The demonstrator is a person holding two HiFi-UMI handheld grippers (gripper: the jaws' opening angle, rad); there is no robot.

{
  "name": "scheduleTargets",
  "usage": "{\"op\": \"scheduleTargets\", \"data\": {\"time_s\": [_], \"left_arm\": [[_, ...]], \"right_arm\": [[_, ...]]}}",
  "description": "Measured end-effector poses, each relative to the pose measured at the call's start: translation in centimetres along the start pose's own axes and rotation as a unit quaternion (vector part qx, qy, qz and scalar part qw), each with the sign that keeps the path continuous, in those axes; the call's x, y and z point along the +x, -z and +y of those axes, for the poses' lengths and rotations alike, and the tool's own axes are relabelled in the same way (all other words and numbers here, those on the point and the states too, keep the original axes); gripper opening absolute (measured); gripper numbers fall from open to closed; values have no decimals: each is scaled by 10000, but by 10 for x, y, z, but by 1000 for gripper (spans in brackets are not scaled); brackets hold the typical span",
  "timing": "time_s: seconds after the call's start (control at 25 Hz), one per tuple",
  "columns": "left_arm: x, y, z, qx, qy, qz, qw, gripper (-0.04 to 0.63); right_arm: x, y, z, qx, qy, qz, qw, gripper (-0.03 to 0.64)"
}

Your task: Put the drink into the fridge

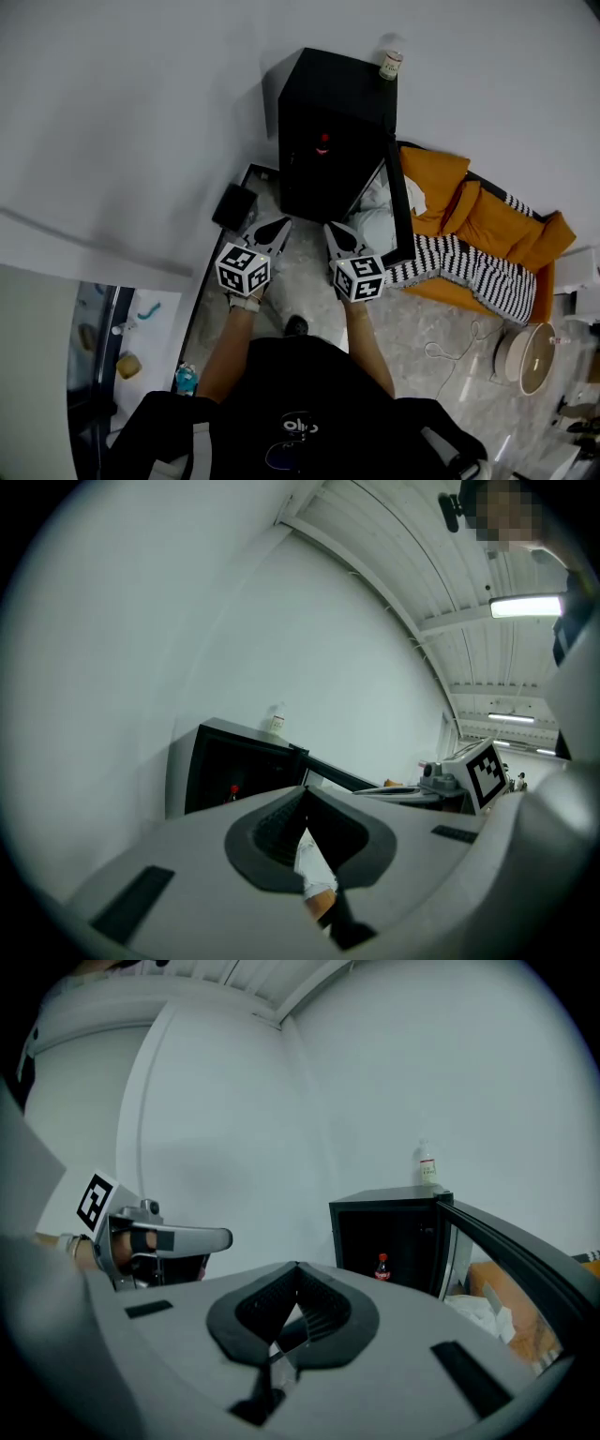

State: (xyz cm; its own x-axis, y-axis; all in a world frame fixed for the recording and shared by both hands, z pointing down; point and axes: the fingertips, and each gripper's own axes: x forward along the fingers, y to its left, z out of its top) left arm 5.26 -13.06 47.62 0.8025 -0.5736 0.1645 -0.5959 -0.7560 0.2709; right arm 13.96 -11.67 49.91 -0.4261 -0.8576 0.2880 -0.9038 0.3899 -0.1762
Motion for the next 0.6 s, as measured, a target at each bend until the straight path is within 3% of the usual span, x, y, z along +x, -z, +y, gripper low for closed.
{"op": "scheduleTargets", "data": {"time_s": [0.6], "left_arm": [[-19,4,-35,199,-183,-11,9996,6]], "right_arm": [[-42,5,9,2,-354,-155,9993,8]]}}
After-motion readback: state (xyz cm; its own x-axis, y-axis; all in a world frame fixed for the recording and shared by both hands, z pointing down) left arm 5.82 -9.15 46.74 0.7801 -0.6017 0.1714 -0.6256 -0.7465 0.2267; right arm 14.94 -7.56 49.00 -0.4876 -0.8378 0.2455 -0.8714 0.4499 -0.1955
